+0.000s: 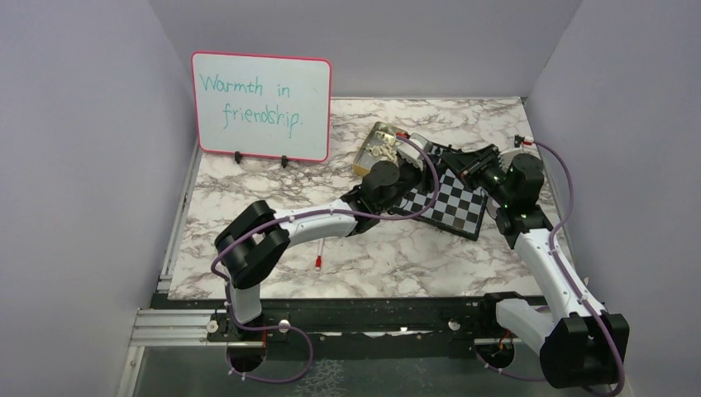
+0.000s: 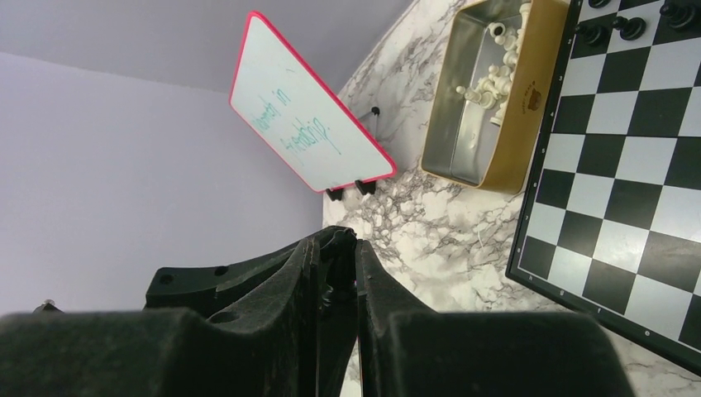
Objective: Set up the chess pieces on the board
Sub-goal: Pick up the chess piece from the storage box.
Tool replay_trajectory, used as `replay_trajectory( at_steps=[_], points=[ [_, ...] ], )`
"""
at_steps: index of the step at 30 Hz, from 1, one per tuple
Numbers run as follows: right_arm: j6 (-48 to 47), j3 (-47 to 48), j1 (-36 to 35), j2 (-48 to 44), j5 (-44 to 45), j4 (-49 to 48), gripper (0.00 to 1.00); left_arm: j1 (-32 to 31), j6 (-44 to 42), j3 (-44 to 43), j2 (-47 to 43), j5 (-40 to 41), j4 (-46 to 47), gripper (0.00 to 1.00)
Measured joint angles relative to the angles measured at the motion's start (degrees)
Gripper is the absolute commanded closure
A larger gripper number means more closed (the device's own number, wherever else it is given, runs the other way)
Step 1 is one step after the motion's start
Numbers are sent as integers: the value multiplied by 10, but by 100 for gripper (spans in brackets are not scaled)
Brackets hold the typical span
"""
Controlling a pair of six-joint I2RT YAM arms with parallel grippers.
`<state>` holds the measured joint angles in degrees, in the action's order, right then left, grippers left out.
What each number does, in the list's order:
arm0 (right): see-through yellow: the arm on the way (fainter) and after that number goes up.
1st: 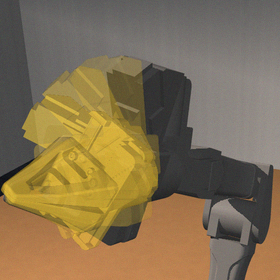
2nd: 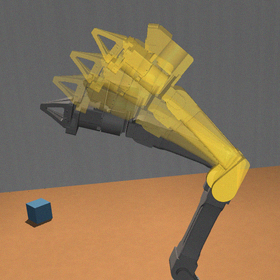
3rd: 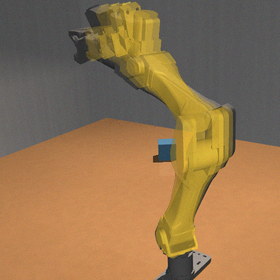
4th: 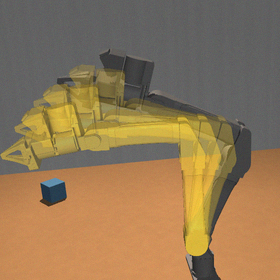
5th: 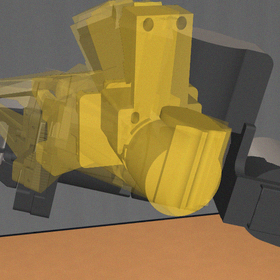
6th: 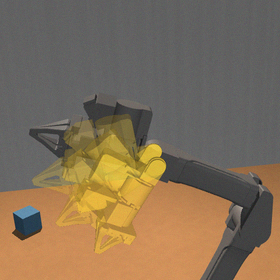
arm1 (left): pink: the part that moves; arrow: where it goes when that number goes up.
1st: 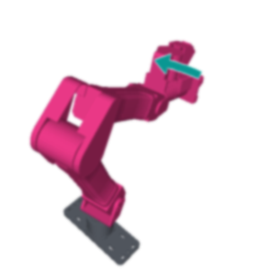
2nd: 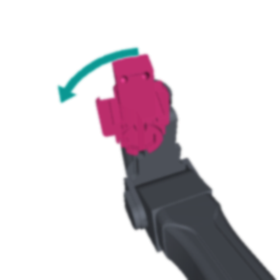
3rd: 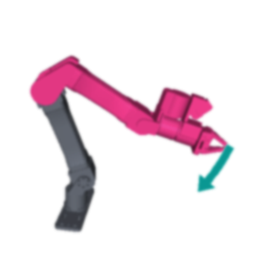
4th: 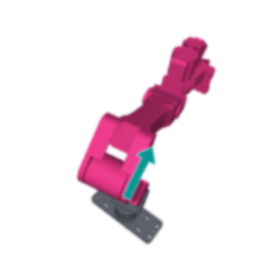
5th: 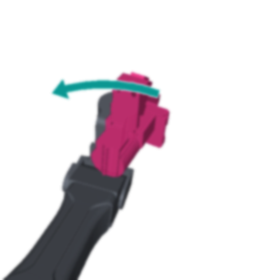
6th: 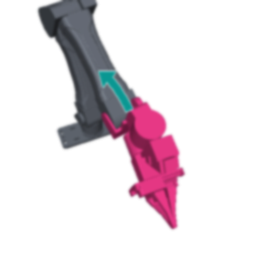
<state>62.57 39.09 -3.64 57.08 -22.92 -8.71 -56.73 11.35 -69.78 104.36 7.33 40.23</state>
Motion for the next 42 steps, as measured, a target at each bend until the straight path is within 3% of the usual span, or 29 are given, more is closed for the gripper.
replay_trajectory(
  at_steps=[4, 10, 17, 30, 42],
  points=[
    [0, 0, 0, -5, 0, 0, 85, 0, 1, 0, -1, 0, 2, 54],
    [0, -5, 0, -8, -3, -7, 84, 0, -3, 0, -1, -6, 6, 72],
    [-39, -8, 2, -23, -23, 3, 79, -1, -37, 17, -17, -40, 4, 86],
    [-220, 10, -4, -60, -175, 92, 56, 11, -158, 156, -146, -187, -4, 91],
    [-339, 87, -4, -18, -337, 174, 55, 38, -185, 208, -261, -318, -35, 91]
  ],
)
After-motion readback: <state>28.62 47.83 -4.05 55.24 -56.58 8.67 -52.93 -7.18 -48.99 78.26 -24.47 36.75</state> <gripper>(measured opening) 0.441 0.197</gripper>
